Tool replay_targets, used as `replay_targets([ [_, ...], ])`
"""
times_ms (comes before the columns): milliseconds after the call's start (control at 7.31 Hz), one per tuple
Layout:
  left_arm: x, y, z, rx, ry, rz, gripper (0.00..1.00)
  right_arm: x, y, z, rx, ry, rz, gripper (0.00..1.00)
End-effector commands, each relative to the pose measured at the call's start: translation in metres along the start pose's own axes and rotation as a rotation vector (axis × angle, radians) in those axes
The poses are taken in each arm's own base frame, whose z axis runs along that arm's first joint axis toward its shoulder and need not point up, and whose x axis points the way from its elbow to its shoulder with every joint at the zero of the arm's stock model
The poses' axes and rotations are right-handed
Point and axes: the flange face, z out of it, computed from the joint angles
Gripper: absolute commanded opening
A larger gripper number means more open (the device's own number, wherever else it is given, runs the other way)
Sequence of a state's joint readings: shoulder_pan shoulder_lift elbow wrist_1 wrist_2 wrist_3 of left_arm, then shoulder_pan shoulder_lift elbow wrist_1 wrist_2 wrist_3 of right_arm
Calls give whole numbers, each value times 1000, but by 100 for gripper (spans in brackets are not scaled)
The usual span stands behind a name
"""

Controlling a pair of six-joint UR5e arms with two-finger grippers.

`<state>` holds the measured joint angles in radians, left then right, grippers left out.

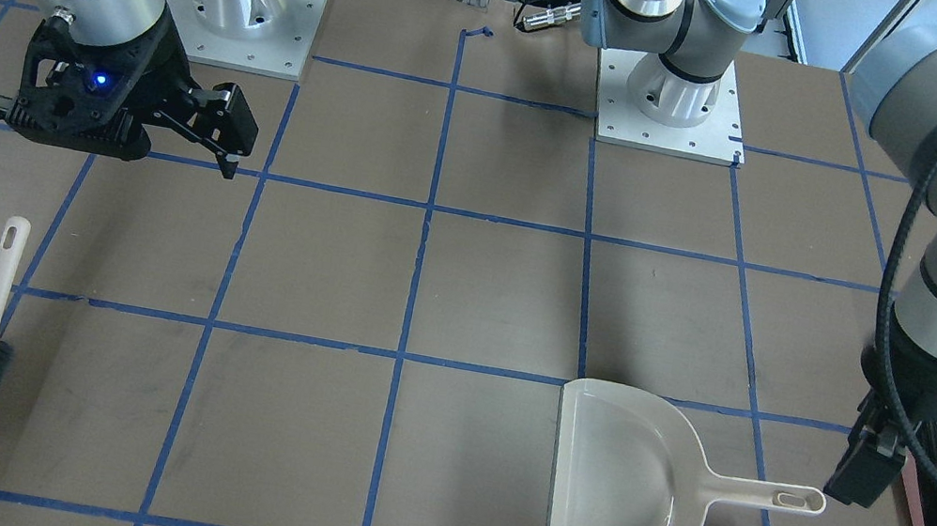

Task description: Sweep and dump trash into bin

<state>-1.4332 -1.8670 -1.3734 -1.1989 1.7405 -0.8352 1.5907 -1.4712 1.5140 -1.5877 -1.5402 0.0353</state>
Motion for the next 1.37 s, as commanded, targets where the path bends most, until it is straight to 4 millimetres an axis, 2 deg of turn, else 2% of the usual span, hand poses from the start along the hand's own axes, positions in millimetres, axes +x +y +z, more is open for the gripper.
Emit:
replay_targets([
  [0,-8,27,-52,6,86,253,100,0,0,0,0,-2,0,100],
  [137,-12,51,-67,15,98,371,100,0,0,0,0,-2,0,100],
  [411,-32,90,-80,-16,126,440,100,0,0,0,1,-2,-2,100],
  [548,-38,112,-89,-10,147,653,100,0,-1,1,0,-3,0,100],
  [821,-52,142,-95,-64,215,835,100,0,-1,1,0,-2,0,100],
  [1095,-82,167,-102,-292,146,917,100,0,-1,1,1,-2,0,100],
  [1232,-93,174,-107,-343,123,950,100,0,0,0,1,-2,-2,100],
])
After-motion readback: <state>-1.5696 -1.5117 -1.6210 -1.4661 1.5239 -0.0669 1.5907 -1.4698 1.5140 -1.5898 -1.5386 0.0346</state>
